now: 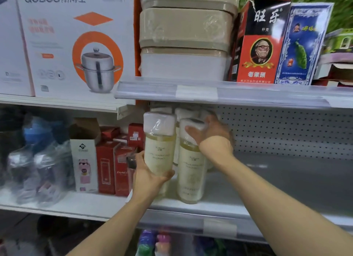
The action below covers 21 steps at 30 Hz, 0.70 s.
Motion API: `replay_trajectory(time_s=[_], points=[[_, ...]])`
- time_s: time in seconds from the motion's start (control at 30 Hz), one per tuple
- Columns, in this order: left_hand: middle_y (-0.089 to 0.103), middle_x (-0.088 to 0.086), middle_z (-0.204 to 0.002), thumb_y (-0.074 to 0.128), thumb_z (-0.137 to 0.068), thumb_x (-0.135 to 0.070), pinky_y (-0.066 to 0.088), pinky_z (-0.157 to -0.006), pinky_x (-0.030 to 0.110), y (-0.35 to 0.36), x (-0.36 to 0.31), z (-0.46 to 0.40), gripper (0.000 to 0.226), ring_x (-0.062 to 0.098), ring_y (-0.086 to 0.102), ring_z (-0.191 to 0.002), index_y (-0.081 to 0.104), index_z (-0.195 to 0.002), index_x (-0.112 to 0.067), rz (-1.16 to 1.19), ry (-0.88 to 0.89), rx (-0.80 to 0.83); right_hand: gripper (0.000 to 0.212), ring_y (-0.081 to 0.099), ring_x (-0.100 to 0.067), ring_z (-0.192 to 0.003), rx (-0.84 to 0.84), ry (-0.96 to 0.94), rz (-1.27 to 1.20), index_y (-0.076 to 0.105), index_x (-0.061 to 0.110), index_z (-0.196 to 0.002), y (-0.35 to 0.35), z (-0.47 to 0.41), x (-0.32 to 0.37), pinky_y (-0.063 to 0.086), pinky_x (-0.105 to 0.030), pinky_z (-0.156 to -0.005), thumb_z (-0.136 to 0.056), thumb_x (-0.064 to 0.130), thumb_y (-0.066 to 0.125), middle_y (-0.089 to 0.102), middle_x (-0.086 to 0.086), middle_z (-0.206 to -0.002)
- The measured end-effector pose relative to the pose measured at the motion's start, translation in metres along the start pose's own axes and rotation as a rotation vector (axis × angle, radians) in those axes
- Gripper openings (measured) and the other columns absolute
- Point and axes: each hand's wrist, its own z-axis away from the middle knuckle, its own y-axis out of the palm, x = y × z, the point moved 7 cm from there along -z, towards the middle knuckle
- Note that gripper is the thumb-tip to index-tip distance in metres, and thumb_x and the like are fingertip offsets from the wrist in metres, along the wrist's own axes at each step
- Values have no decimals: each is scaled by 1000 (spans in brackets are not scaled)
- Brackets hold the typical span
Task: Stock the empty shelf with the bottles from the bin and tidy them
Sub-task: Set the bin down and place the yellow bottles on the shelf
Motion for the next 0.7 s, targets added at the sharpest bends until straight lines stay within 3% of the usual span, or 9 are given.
replay_trajectory(time_s=[0.17, 0.37, 0.47, 0.53, 0.6, 0.63, 0.7], points=[[54, -16, -96, 87, -63, -14, 43, -69, 14, 1, 10, 0, 84, -4, 53, -87, 27, -121, -26, 41, -14, 23, 65, 53, -32, -111, 19, 9, -37, 38, 25, -129, 4, 1, 0, 44, -47, -95, -80, 64, 58, 58, -7, -119], [53, -13, -108, 83, -69, -14, 50, -85, 27, -1, 21, -2, 92, 7, 56, -100, 18, -133, -30, -11, -58, 155, 76, 53, -32, -116, 180, 87, -226, 27, 25, -129, 27, 10, -22, 46, -49, -97, -74, 67, 60, 52, -5, -130], [53, -9, -112, 82, -70, -14, 50, -89, 30, -2, 22, -4, 92, 13, 56, -106, 17, -134, -29, -46, -77, 205, 92, 53, -18, -109, 320, 65, -304, 28, 19, -132, 39, 18, -36, 44, -33, -94, -65, 64, 73, 52, 8, -119], [53, -10, -109, 83, -69, -13, 49, -93, 33, -2, 22, -5, 93, 14, 55, -106, 18, -134, -26, -71, -77, 193, 113, 54, -15, -116, 472, 39, -231, 26, 15, -139, 51, 25, -48, 45, -29, -95, -54, 63, 81, 49, 12, -125], [51, -14, -103, 84, -67, -11, 48, -95, 35, -1, 23, -8, 93, 14, 54, -104, 21, -134, -23, -79, -85, 167, 120, 49, -20, -124, 592, 65, -91, 12, 9, -146, 60, 34, -62, 47, -29, -96, -59, 46, 86, 41, 6, -134], [52, -14, -104, 84, -66, -10, 48, -95, 36, 1, 23, -9, 93, 15, 54, -104, 22, -133, -23, -79, -92, 156, 117, 51, -22, -120, 611, 92, -43, 7, 7, -145, 62, 36, -70, 51, -31, -92, -64, 36, 86, 40, 1, -135], [55, -7, -110, 85, -65, -11, 47, -97, 40, 5, 24, -13, 93, 16, 53, -105, 23, -133, -23, -84, -115, 142, 100, 62, -22, -99, 622, 140, -45, 13, 7, -138, 66, 39, -79, 58, -33, -72, -69, 24, 84, 51, -5, -124]])
